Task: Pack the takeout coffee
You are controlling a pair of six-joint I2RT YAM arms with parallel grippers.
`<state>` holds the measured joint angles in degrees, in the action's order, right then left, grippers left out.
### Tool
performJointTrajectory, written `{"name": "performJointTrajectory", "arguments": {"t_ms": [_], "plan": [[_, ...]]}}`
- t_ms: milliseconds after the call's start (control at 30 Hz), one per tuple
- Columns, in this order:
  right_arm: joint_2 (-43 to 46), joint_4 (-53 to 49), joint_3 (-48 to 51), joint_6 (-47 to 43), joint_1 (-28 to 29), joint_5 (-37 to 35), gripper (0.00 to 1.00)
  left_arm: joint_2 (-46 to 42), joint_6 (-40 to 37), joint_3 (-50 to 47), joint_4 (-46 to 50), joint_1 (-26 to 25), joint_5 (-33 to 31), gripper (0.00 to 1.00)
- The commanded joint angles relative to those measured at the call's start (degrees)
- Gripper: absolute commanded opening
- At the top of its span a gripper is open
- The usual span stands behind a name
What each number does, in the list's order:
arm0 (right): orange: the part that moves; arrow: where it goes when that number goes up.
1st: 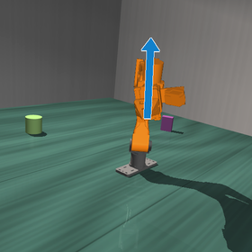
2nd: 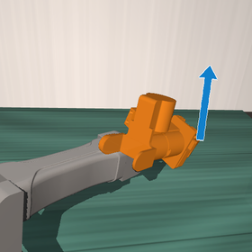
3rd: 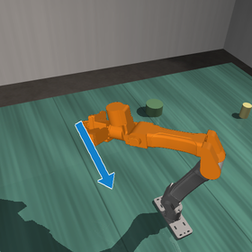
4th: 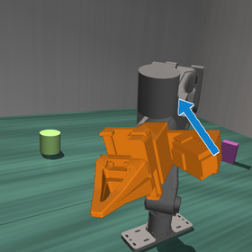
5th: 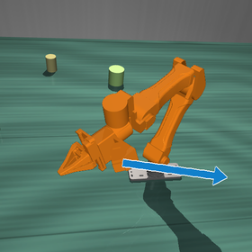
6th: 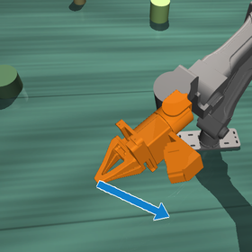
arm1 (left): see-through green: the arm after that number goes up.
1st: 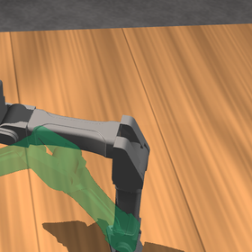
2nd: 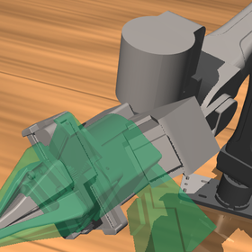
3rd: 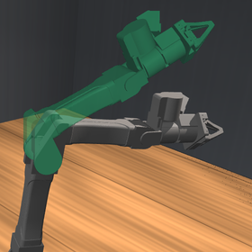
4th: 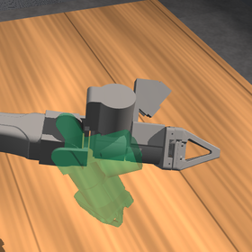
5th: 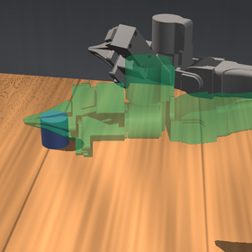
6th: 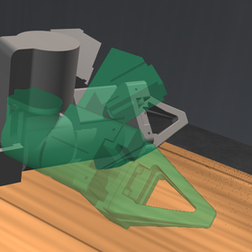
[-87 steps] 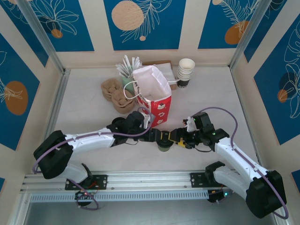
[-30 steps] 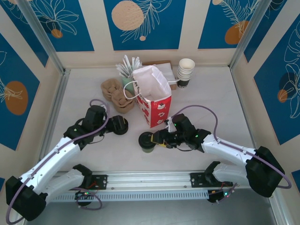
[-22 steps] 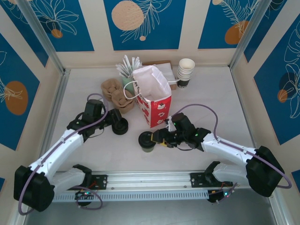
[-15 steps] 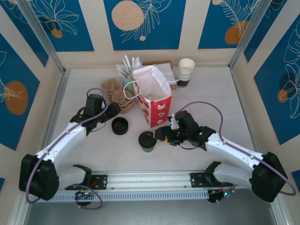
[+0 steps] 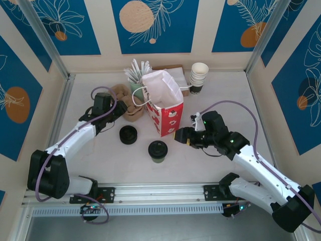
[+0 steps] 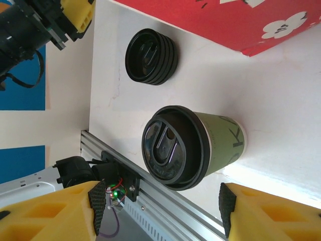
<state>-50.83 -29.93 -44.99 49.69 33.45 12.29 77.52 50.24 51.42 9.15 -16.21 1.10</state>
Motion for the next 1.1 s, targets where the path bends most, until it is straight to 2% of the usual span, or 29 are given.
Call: {"name": "performJointTrajectory", "arguments": {"t_ms": [0,267,633,967,1067], "plan": [[1.2,-4.5,-2.3,-2.8,-1.4,1.4,0.64,2.4,1.6,2.3,-1.1,1.3,-0.9,0.5],[2.4,-3.8,-2.6,-1.2,-5.0,6.6,0.63,6.1,3.7,3.4,-4.2,1.9,0.4,0.38],[4.5,-5.3,-3.8,-0.7,-6.9,8.3,0.63,10.5,6.9,3.9,-9.0,2.4,2.8,0.32],[6.2,-7.4,-4.9,-0.8,-7.6,8.3,0.63,9.6,8.2,4.5,-10.9,2.5,3.9,0.14],[6.4,-7.9,-5.6,-1.2,-7.7,8.0,0.63,8.1,8.8,5.1,-11.4,2.6,4.0,0.11]]}}
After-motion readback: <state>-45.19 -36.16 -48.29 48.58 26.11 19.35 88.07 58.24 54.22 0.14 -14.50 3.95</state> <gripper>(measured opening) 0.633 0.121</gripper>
